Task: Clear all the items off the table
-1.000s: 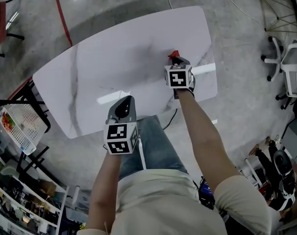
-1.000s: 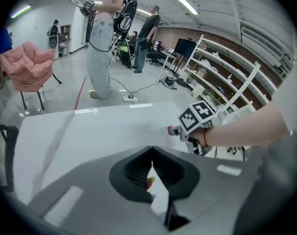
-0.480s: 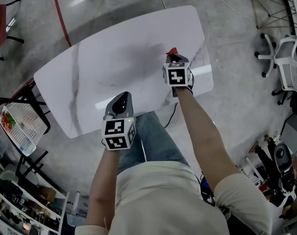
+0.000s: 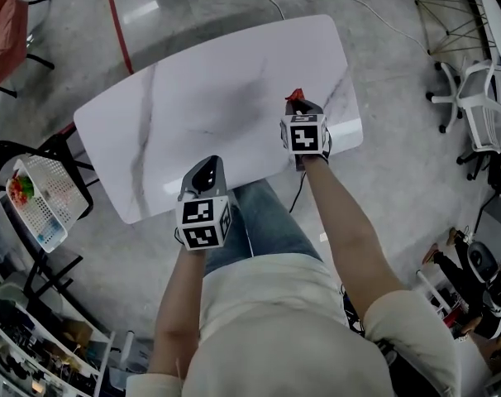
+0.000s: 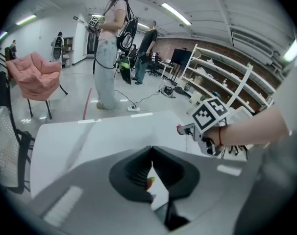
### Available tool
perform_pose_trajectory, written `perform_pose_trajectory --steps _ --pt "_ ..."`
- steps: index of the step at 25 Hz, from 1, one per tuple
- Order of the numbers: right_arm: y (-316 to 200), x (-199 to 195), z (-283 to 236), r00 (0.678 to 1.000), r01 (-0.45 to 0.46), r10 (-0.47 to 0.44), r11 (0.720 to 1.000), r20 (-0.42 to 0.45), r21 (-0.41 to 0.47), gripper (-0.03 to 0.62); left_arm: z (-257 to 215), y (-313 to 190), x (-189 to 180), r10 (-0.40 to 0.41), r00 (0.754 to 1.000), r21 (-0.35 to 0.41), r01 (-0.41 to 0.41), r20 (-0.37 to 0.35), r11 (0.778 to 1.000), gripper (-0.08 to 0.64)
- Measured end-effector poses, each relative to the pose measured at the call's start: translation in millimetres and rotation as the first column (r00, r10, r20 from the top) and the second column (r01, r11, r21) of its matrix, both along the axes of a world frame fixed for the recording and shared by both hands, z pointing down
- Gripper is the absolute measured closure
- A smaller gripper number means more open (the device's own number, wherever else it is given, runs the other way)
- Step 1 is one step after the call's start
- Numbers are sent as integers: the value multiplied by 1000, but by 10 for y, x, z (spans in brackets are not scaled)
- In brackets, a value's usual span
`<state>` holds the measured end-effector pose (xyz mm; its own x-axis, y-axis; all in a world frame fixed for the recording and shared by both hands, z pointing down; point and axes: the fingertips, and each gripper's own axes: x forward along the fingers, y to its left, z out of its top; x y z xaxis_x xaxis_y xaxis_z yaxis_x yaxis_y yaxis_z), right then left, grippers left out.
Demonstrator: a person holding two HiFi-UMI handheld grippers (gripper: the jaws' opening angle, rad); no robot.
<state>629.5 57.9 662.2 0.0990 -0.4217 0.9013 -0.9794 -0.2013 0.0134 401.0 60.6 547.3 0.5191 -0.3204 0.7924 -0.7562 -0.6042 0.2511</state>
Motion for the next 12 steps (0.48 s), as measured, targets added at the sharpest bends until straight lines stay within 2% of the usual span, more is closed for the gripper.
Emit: perform_pose_trajectory --steps 12 --pt "170 -600 -617 999 -20 22 995 -26 93 565 -355 125 -582 -17 999 59 19 -38 998 551"
